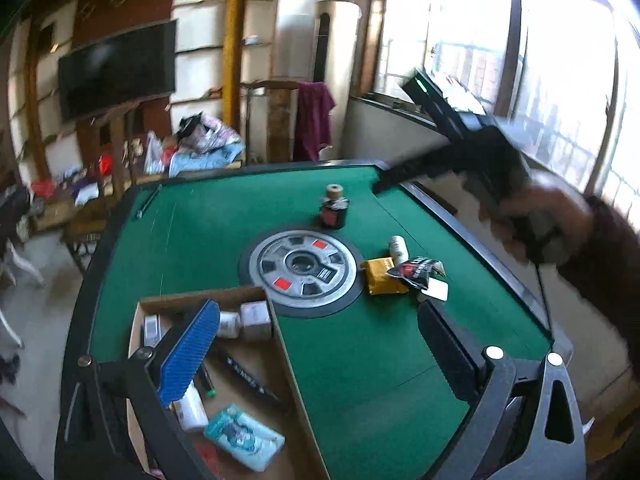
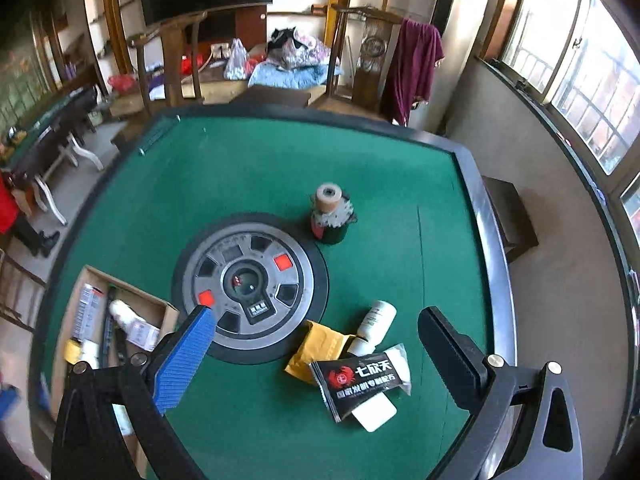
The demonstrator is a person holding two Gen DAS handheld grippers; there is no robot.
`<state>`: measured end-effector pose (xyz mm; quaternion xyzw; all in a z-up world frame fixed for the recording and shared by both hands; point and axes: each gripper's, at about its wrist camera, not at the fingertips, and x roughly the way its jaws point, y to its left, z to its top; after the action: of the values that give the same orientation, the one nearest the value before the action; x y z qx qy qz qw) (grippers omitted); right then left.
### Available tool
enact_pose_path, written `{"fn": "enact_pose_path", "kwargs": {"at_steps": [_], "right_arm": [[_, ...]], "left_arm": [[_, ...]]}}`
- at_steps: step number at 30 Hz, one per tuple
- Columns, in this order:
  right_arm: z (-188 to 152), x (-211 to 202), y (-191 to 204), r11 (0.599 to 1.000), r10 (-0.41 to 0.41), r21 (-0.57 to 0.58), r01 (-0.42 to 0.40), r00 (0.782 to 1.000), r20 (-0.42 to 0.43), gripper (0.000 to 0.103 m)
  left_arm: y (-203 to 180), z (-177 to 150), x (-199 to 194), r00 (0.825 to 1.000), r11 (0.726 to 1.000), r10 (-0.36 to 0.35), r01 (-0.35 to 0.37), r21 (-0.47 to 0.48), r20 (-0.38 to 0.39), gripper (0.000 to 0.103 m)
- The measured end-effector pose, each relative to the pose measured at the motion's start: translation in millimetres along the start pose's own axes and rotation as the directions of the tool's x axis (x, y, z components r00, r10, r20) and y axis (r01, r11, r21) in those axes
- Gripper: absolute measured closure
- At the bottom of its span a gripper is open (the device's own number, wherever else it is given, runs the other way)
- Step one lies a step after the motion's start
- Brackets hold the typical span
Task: Organize objects
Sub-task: 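Move both tools toward the loose items beside the grey dial disc, then grasp the black printed snack packet with the right tool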
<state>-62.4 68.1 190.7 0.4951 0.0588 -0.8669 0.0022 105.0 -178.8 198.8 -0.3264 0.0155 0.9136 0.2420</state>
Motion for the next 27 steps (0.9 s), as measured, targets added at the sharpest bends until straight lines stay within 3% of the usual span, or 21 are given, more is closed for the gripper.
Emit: {"fn": "enact_pose_path", "kwargs": {"at_steps": [4,11,18,24,27], "right_arm": [[-29,30,-22,0.998,-0.013,0.062,0.013,1.0,0.0,0.0],[-85,64,-79,0.988,-0.031,0.151,0.034,0.999,-0.024,0.002],[-91,81,-125,0.973,0.013,0.232,-0.012,1.0,-0.003,0.002],[-89,111,-119,0.975,0.067,0.214,-0.059,0.997,-0.029,0.006],[-81,124,-109,0.973,0.108,0.207,-0.106,0.994,0.0,0.006]], "left_arm": [[13,-11,7,0.999,0.996,-0.025,0.021,-0.086,-0.042,0.004],[-4,-34,30,0.994,0.973,-0.078,0.06,-0.222,-0.074,0.004],[-32,-50,56,0.987,0.961,-0.07,0.029,-0.274,-0.142,0.004],[-49,-47,73,0.983,0.966,-0.03,-0.019,-0.259,-0.183,0.004],[-56,-47,82,0.979,0.964,-0.031,-0.025,-0.266,-0.202,0.004]]}}
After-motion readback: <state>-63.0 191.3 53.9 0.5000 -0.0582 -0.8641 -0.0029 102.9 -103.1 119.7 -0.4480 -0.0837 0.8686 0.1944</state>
